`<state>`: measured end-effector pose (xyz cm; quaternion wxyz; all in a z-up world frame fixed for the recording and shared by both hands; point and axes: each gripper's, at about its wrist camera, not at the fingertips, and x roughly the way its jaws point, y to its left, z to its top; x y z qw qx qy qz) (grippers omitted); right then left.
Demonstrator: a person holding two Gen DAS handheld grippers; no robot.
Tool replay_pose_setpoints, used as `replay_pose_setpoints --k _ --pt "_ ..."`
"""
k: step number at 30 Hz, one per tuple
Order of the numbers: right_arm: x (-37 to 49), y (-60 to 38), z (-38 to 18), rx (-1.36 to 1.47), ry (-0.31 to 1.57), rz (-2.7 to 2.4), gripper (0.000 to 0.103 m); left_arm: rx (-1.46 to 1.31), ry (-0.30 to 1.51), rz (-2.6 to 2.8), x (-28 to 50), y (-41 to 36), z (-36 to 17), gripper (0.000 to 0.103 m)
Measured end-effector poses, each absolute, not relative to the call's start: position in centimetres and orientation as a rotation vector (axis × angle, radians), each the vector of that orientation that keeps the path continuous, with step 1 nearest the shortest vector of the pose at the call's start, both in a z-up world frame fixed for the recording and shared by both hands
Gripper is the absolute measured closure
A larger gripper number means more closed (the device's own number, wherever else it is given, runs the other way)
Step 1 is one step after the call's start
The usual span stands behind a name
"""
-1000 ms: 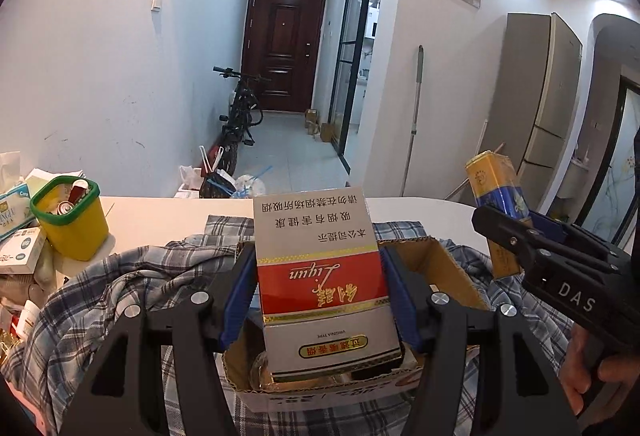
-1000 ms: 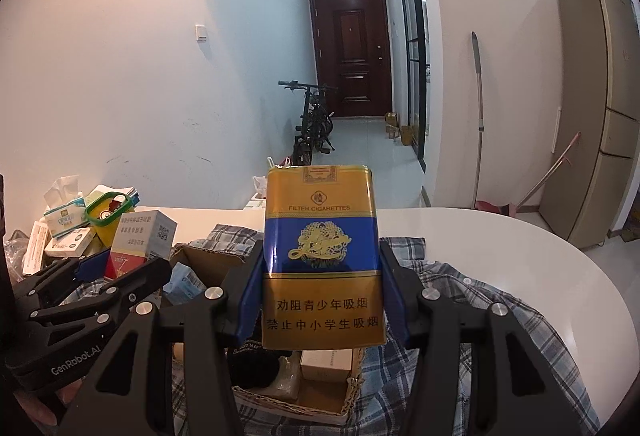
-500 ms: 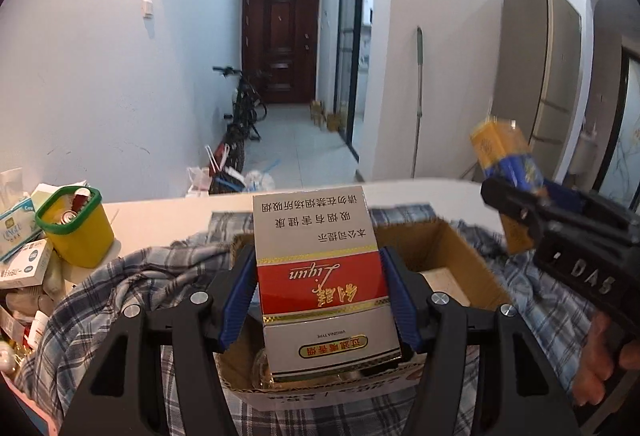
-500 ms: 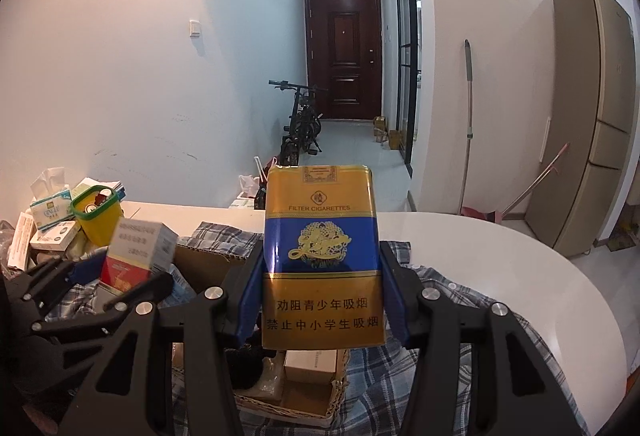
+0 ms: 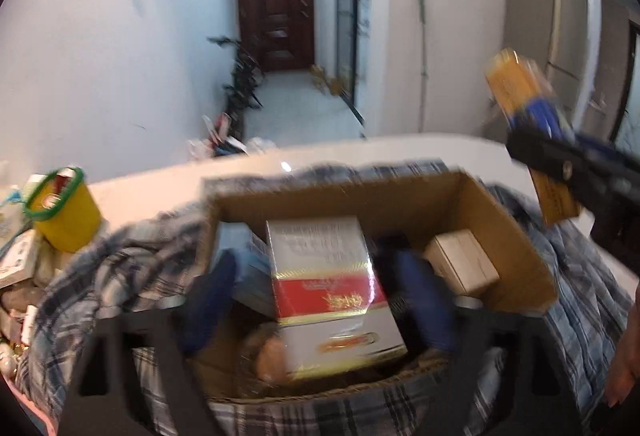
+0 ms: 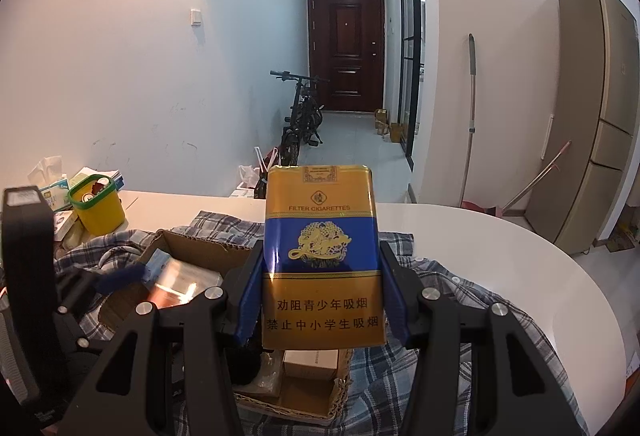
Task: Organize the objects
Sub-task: 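Lower the red-and-white pack into the box and open the left gripper, then lower the gold-and-blue pack into the box and open the right gripper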
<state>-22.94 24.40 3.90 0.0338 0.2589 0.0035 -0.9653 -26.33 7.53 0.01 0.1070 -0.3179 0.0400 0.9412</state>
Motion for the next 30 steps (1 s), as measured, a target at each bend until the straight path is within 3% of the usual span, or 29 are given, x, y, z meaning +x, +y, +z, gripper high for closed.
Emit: replay_pose_setpoints --k 4,7,23,26,29,30 --pt "-23.0 24.5 3.9 0.798 -0.011 -2.96 0.052 -0.709 0.007 2.837 -24.2 5.6 2.7 0.009" --pt "-23.3 24.2 3.5 0.83 -0.016 -2.94 0.052 -0.608 -0.071 2.927 -23.3 3.9 4.0 0.0" --pt "-26.0 22.8 -1.5 1.106 0.004 -2.802 0.051 -0.687 -0.024 2.941 -24.5 4.6 2.8 0.0" --pt "-25.8 22.8 -1.6 1.092 0.011 -2.806 0.049 -0.695 -0.037 2.947 -24.4 4.5 2.8 0.0" --pt "-25.4 22.9 -1.1 1.047 0.014 -2.83 0.04 -0.685 -0.071 2.956 -24.1 4.2 3.0 0.0" --pt "-25.3 23.0 -0.9 1.032 0.012 -2.849 0.033 -0.675 -0.083 2.959 -24.0 4.0 3.1 0.0"
